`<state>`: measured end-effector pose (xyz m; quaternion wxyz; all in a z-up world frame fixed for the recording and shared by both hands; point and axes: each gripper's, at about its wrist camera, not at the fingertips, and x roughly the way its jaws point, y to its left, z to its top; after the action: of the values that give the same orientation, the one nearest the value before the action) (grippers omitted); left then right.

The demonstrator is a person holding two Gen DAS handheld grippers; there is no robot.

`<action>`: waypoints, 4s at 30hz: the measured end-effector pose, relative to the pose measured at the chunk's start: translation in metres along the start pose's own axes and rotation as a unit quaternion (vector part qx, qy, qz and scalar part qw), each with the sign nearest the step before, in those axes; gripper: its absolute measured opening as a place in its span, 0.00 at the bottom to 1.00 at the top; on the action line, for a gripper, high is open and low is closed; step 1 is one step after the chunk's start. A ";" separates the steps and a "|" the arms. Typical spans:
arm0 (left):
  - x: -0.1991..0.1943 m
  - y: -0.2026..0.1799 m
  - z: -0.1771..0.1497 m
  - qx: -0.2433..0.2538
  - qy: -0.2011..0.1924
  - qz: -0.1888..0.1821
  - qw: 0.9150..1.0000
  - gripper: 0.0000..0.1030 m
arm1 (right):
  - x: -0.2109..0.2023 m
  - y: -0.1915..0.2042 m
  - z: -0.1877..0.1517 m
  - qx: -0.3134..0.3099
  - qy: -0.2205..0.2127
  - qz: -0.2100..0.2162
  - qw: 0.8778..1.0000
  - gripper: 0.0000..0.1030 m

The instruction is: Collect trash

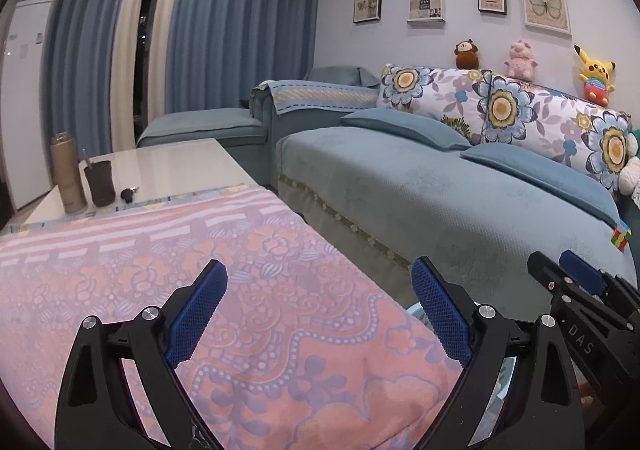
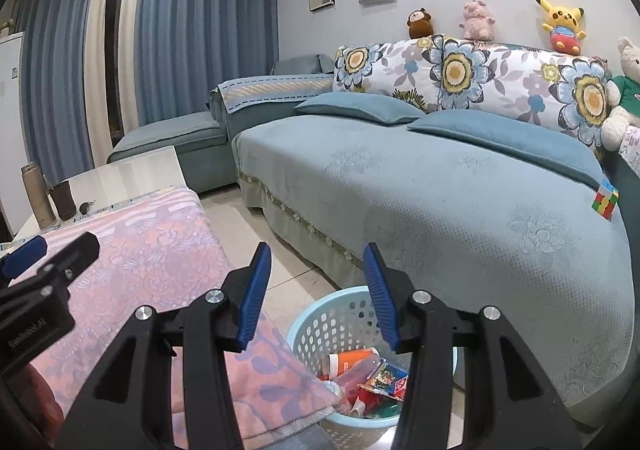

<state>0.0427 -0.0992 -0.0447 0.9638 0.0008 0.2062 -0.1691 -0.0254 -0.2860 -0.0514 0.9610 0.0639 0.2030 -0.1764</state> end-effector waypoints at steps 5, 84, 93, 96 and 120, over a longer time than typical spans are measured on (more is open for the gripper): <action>0.002 -0.003 -0.002 0.004 0.002 -0.005 1.000 0.88 | -0.003 0.005 -0.001 -0.006 -0.008 -0.002 1.000 0.43; -0.009 -0.010 0.000 0.021 -0.027 0.016 0.999 0.92 | -0.012 0.028 -0.001 -0.033 -0.033 -0.001 0.999 0.43; -0.010 -0.010 0.000 0.021 -0.027 0.017 0.999 0.92 | -0.012 0.028 -0.001 -0.033 -0.032 0.002 0.999 0.43; -0.010 -0.009 0.000 0.022 -0.027 0.017 0.999 0.92 | -0.011 0.029 -0.002 -0.035 -0.031 0.002 0.999 0.43; -0.010 -0.007 0.006 0.028 -0.032 0.035 0.998 0.93 | -0.011 0.027 -0.004 -0.033 -0.027 0.007 0.999 0.43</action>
<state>0.0341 -0.1034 -0.0351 0.9748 0.0298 0.1699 -0.1415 -0.0262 -0.2570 -0.0491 0.9688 0.0285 0.1828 -0.1648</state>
